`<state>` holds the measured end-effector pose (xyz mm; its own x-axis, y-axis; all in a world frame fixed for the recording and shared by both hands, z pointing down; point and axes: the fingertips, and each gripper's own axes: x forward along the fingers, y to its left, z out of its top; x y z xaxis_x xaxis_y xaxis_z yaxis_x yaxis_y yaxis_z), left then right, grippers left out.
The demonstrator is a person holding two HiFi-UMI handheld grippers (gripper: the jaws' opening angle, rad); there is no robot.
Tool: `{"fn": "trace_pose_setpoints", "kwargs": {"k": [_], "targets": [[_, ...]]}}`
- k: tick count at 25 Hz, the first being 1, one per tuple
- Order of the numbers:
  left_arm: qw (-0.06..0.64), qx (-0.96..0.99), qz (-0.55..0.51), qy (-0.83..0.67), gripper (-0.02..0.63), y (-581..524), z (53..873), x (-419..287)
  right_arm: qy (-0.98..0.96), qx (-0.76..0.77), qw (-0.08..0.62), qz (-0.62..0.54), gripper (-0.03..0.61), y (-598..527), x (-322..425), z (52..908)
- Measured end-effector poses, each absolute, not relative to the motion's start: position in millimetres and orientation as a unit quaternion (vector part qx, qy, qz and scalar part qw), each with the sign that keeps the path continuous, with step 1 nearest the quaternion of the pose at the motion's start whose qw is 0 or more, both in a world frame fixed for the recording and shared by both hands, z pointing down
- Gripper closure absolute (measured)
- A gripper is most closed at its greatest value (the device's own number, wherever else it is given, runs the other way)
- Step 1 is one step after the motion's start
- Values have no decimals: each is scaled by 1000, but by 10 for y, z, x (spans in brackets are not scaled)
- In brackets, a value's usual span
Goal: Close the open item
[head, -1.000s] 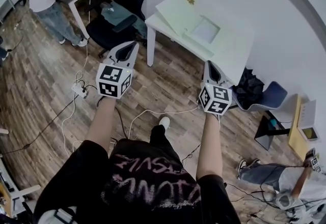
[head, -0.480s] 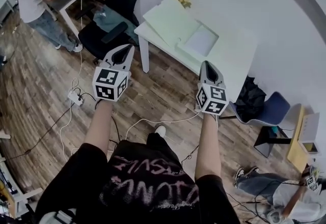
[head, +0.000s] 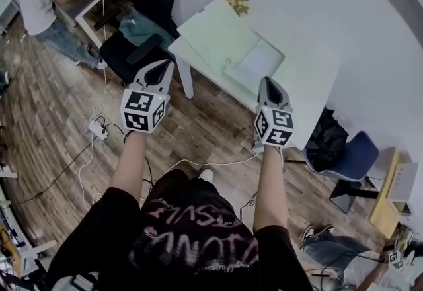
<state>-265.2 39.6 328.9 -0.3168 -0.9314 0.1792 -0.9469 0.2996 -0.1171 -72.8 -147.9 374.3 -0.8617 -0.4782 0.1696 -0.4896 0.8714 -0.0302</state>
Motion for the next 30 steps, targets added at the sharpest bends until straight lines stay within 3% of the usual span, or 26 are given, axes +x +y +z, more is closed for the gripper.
{"fn": "trace_pose_setpoints", "kwargs": {"k": [10,30], "targets": [[41,580,98,-808,611,150,3317,-3021,-965,246,78,36,569,-1721,-1113,3751],[102,627,75,-769,611,-803,3878,-4433,-943,305,131,37,569,-2362,-2226,4061]]}}
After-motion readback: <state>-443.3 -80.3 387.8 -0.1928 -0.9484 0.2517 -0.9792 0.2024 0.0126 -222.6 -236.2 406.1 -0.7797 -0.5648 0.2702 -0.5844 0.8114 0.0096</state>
